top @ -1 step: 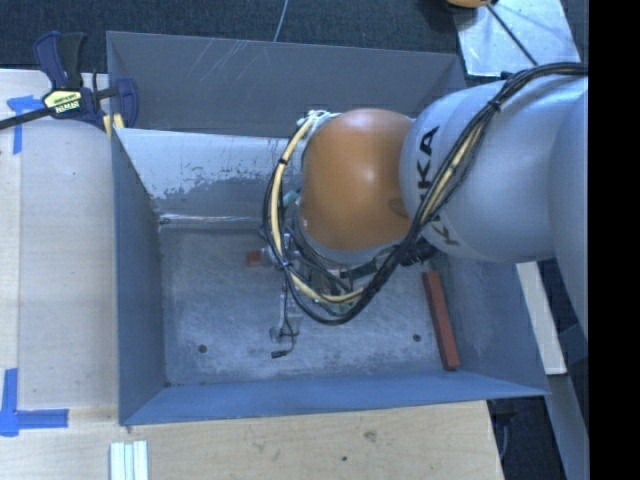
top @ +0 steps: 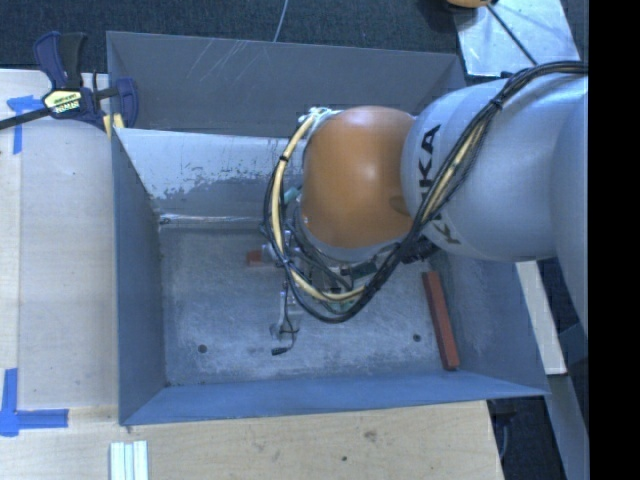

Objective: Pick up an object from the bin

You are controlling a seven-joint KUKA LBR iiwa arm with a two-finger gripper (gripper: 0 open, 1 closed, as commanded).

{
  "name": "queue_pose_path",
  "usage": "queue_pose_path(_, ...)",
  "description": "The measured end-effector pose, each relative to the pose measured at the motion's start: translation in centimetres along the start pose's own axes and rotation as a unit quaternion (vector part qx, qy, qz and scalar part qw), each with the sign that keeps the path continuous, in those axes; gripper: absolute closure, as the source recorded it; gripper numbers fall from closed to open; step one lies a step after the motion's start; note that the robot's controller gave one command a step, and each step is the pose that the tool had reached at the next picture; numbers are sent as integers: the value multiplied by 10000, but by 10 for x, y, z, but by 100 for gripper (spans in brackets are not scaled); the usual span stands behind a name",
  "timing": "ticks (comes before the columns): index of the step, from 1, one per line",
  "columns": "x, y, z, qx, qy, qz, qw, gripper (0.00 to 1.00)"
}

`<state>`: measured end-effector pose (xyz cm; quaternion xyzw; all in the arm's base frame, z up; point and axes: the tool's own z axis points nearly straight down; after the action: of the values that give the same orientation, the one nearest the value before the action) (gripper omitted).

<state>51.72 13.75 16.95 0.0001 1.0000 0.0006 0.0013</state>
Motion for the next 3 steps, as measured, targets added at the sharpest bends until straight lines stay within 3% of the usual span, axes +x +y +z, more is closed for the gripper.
queue_pose_path(1,-10,41,42,-4,-43,-18,10000,0)
queue_pose_path(2,-11,70,84,6,19,-590,9983,100)
queue_pose_path(3,-11,70,84,5,19,-589,9983,100)
